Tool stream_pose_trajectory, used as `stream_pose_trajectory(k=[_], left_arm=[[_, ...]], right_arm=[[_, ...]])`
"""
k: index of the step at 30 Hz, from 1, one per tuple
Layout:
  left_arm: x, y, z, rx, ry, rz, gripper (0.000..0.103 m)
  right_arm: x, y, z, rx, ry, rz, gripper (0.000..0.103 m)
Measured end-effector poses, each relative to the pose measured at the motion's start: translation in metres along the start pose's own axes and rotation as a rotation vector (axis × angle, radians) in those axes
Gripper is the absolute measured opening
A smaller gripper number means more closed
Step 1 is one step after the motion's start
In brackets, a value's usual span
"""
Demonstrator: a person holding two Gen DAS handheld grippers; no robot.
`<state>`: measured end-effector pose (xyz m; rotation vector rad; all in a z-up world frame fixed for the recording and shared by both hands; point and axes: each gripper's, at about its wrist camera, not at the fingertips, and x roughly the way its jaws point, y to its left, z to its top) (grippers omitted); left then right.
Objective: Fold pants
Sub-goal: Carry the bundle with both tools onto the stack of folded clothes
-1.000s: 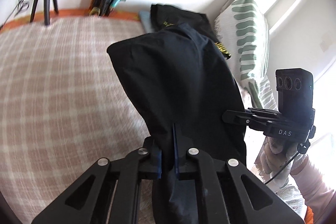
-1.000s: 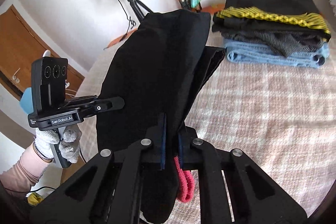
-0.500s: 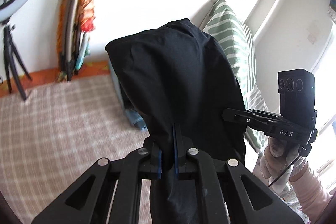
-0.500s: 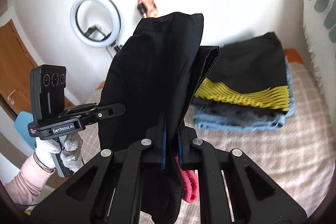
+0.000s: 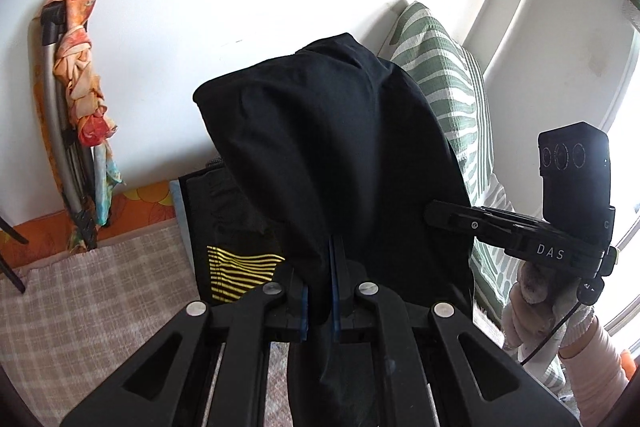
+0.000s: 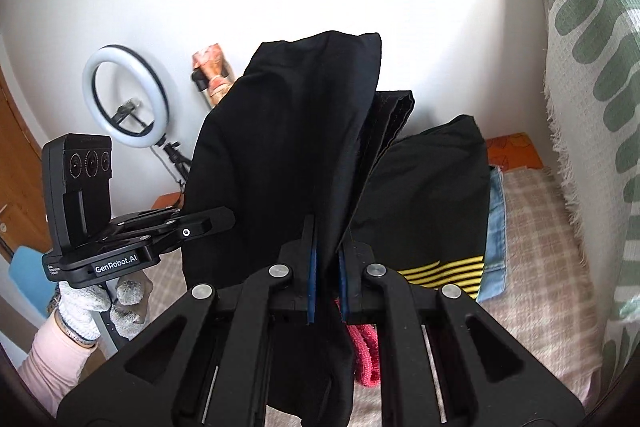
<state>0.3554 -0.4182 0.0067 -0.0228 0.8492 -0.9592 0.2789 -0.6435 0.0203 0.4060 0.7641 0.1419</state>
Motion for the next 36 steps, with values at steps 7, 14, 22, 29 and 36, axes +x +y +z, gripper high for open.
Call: stream_pose_trajectory(k=[7, 14, 22, 29, 36], left_arm=[[0.041, 0.011, 0.028, 0.003, 0.018, 0.034, 0.005], [0.088, 0.027, 0.039, -0.014, 0.054, 0.087, 0.005], [0.126, 0.040, 0.038, -0.020, 0.115, 0.143, 0.006], [0.148, 0.041, 0.040, -0.018, 0.200, 0.186, 0.020], [0.156, 0.042, 0.044, -0.039, 0.251, 0.279, 0.050]], right_arm=[[0.034, -0.035, 0.023, 0.032, 0.008, -0.031, 0.010], [0.075, -0.066, 0.031, 0.047, 0.047, -0.094, 0.009], [0.102, -0.084, 0.024, 0.041, 0.086, -0.156, 0.009], [0.107, -0.095, 0.020, 0.066, 0.105, -0.169, 0.013], [0.098, -0.092, 0.021, 0.046, 0.095, -0.224, 0.030]])
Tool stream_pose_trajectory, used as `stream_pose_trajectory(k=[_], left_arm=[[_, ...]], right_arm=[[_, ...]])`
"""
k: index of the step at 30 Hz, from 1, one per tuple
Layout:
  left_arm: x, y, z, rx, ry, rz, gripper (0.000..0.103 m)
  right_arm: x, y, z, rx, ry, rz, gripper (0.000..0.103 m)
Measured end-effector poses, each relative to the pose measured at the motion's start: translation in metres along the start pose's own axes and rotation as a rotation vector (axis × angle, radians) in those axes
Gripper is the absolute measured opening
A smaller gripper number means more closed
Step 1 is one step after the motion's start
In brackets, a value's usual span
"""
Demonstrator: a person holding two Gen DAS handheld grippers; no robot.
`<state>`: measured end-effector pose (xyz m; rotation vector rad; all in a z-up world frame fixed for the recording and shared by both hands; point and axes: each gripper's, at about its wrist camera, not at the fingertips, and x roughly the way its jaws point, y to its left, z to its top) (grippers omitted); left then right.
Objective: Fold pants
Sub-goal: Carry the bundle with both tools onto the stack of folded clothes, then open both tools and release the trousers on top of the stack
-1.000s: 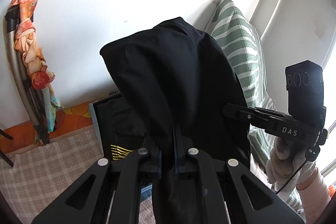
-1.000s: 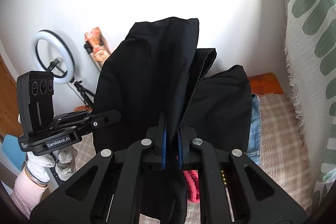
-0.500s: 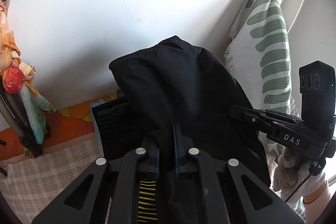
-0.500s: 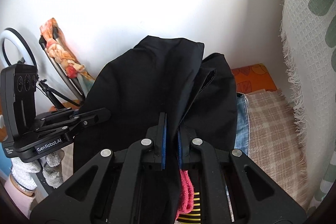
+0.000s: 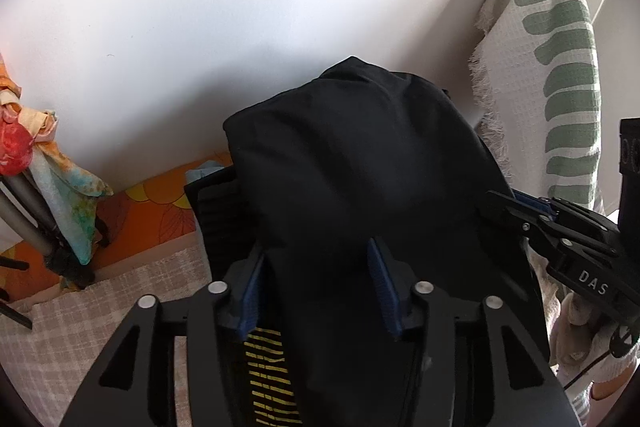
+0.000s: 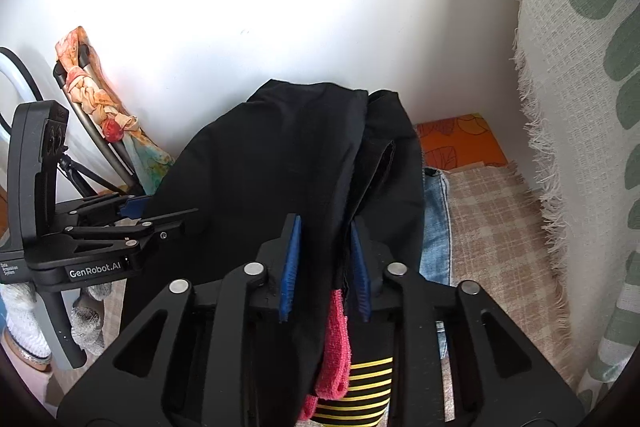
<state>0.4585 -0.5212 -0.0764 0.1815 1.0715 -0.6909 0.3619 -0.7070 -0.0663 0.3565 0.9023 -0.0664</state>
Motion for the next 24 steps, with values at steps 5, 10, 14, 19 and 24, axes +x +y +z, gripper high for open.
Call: stream_pose_trajectory(k=[5, 10, 14, 19, 24], left_arm=[[-0.005, 0.005, -0.004, -0.011, 0.000, 0.000, 0.050], [-0.019, 0.010, -0.011, -0.024, -0.020, 0.007, 0.050], [-0.040, 0.012, -0.019, -0.036, -0.050, -0.007, 0.050], [-0.072, 0.006, -0.038, -0.005, -0.092, 0.003, 0.050], [-0.114, -0.002, -0.070, 0.012, -0.134, -0.013, 0.050]], right_arm=[[-0.019, -0.002, -0.001, 0.013, -0.048, -0.005, 0.066], [-0.034, 0.007, -0.008, -0.016, -0.050, -0.018, 0.077], [-0.052, 0.023, -0.020, -0.066, -0.055, -0.049, 0.080], [-0.081, 0.044, -0.035, -0.099, -0.103, -0.078, 0.094], [-0.118, 0.064, -0.056, -0.137, -0.153, -0.116, 0.099]])
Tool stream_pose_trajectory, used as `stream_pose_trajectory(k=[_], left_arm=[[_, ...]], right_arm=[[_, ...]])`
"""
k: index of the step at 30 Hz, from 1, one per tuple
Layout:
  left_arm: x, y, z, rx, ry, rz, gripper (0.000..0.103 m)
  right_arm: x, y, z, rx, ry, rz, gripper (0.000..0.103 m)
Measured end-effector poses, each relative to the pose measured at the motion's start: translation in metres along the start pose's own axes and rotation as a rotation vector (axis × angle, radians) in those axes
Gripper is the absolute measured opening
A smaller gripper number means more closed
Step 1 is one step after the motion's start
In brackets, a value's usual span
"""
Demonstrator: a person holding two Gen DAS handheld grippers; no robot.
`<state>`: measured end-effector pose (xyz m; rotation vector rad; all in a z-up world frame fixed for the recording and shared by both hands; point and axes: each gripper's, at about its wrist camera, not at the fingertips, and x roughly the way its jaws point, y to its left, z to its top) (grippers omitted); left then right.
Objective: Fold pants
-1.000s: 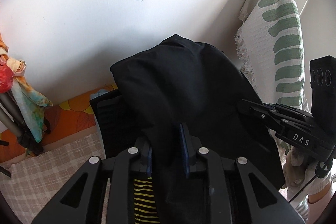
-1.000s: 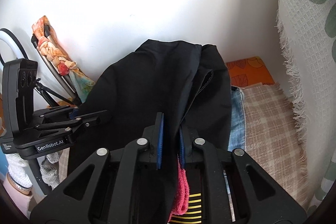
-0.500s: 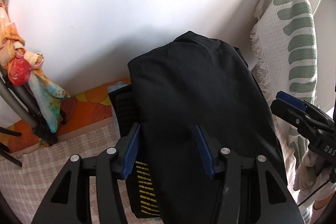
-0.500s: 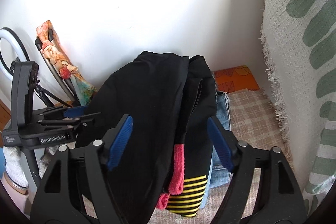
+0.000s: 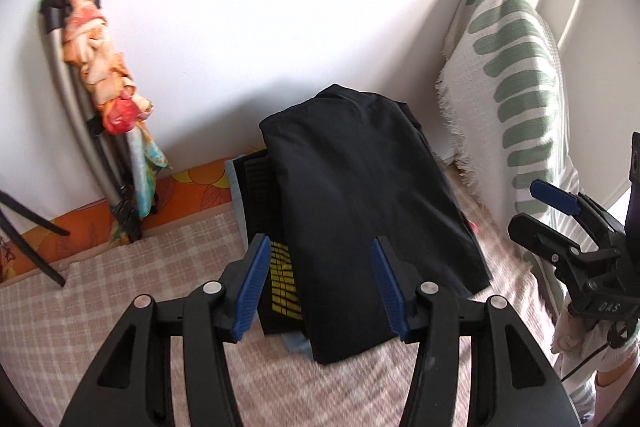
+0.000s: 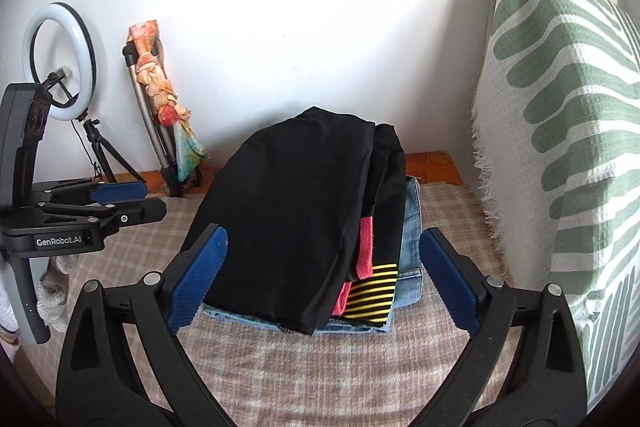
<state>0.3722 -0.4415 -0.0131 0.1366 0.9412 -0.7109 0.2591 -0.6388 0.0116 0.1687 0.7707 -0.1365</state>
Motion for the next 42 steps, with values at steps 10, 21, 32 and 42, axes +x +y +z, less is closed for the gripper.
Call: stream_pose_trajectory(k=[10, 21, 32, 42], left_arm=[[-0.093, -0.024, -0.060, 0.036, -0.104, -0.016, 0.050], [-0.168, -0.040, -0.123, 0.055, -0.183, 0.004, 0.050], [-0.219, -0.046, -0.181, 0.067, -0.285, 0.066, 0.077], [-0.230, -0.036, -0.213, -0.007, -0.311, 0.080, 0.079]], right_arm=[[-0.082, 0.041, -0.041, -0.069, -0.077, -0.024, 0.103], [-0.158, 0.073, -0.079, -0.081, -0.138, -0.054, 0.103], [-0.189, 0.094, -0.124, -0.096, -0.139, -0.094, 0.103], [-0.203, 0.099, -0.152, -0.078, -0.154, -0.132, 0.103]])
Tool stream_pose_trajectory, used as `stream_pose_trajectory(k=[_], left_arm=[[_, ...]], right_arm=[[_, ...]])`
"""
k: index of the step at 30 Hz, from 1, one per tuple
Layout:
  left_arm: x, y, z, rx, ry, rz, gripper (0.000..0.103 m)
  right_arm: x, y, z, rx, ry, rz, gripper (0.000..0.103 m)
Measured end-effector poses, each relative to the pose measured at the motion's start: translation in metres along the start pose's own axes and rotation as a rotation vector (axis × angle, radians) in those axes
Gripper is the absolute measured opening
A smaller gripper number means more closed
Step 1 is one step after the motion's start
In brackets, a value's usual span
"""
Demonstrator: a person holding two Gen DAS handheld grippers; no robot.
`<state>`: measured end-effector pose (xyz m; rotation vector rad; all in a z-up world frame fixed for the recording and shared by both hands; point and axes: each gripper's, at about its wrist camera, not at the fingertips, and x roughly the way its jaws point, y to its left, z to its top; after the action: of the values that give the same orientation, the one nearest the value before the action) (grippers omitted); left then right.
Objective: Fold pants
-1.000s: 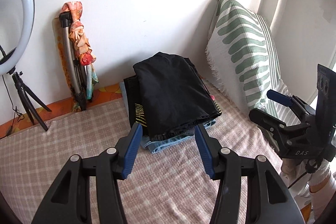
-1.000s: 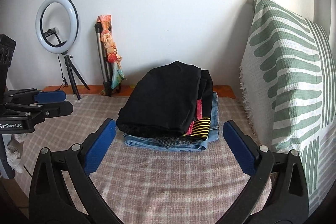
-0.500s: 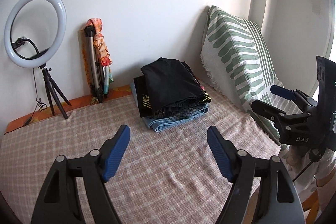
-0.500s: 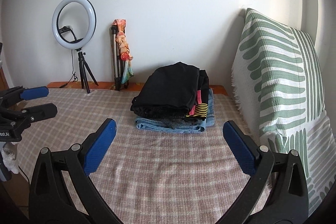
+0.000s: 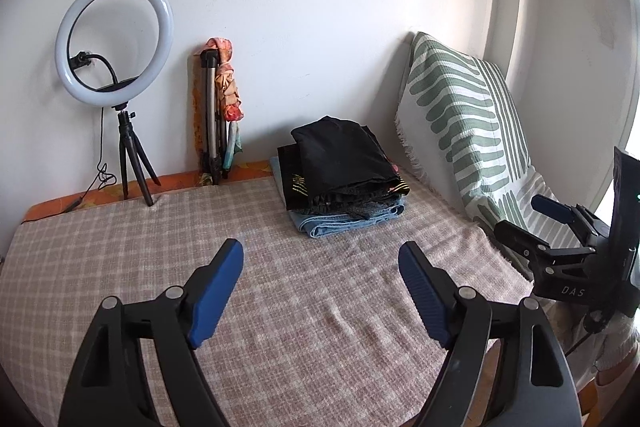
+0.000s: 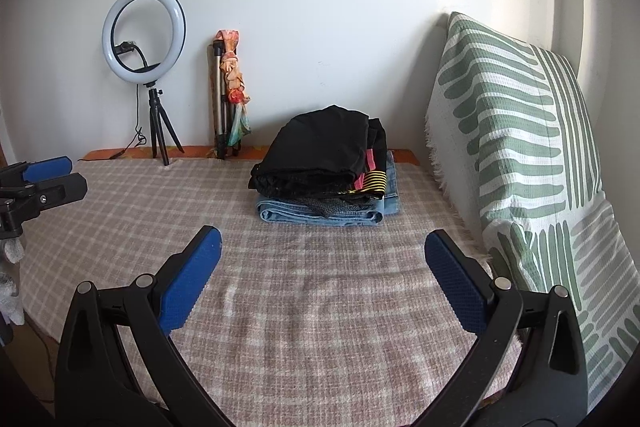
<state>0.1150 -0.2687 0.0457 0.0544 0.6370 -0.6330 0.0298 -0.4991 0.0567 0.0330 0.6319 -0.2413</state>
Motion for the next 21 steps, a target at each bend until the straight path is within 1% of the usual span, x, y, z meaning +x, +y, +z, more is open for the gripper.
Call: stream_pose_trajectory(k=[5, 9, 11, 21], left_arm=[[-0.002, 0.001, -0.014, 0.009, 0.003, 0.029, 0.079], [0.002, -0.002, -0.025, 0.025, 0.032, 0.025, 0.079], [0.003, -0.003, -0.029, 0.029, 0.034, 0.029, 0.079], [0.007, -0.005, -0.032, 0.022, 0.046, 0.031, 0.079]], right_arm=[[-0.002, -0.003, -0.015, 0.026, 0.015, -0.019, 0.103], [-0.002, -0.006, -0.025, 0.049, 0.026, -0.024, 0.103], [-0.001, -0.009, -0.029, 0.066, 0.032, -0.023, 0.103], [0.001, -0.014, -0.030, 0.076, 0.034, -0.017, 0.103]])
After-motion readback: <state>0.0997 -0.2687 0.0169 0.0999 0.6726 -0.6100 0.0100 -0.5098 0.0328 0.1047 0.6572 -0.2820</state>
